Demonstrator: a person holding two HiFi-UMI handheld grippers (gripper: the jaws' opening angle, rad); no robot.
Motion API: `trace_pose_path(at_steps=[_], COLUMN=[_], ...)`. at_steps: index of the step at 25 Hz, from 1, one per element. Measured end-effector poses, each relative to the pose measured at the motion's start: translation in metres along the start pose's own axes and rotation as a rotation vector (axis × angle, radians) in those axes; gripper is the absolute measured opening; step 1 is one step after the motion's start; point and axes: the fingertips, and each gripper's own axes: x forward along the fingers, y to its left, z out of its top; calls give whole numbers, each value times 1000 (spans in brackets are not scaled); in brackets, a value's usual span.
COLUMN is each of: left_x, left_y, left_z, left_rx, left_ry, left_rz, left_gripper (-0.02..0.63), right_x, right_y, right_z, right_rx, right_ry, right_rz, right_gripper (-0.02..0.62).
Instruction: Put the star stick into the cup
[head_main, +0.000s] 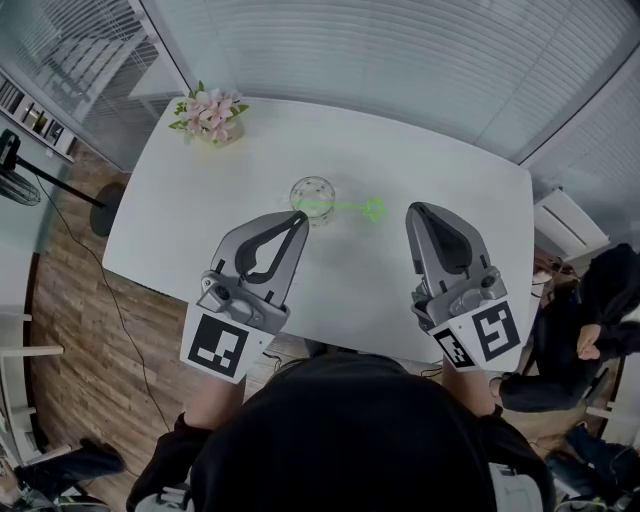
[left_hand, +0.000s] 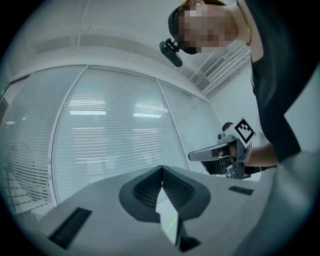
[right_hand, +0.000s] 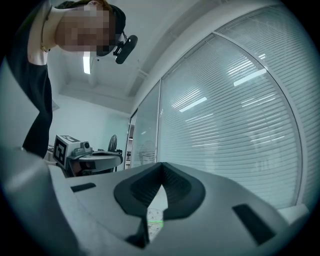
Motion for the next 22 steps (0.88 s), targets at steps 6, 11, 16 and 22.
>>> trace_pose_path(at_steps=[6, 11, 16, 22], left_x=[0, 1, 0, 0], left_y=[0, 2, 1, 3], left_z=[1, 2, 1, 4], left_rx=[5, 4, 5, 6], left_ry=[3, -1, -2, -5], left_rz=[-4, 1, 4, 5], left_gripper=[14, 14, 14, 14], right_x=[0, 1, 0, 1], right_y=[0, -2, -1, -1], right_z=[3, 3, 3, 6], right_rx=[-6, -5, -5, -6], right_ry=[0, -2, -6, -7], right_rz=[-7, -10, -11, -11], right_gripper=[3, 3, 3, 3])
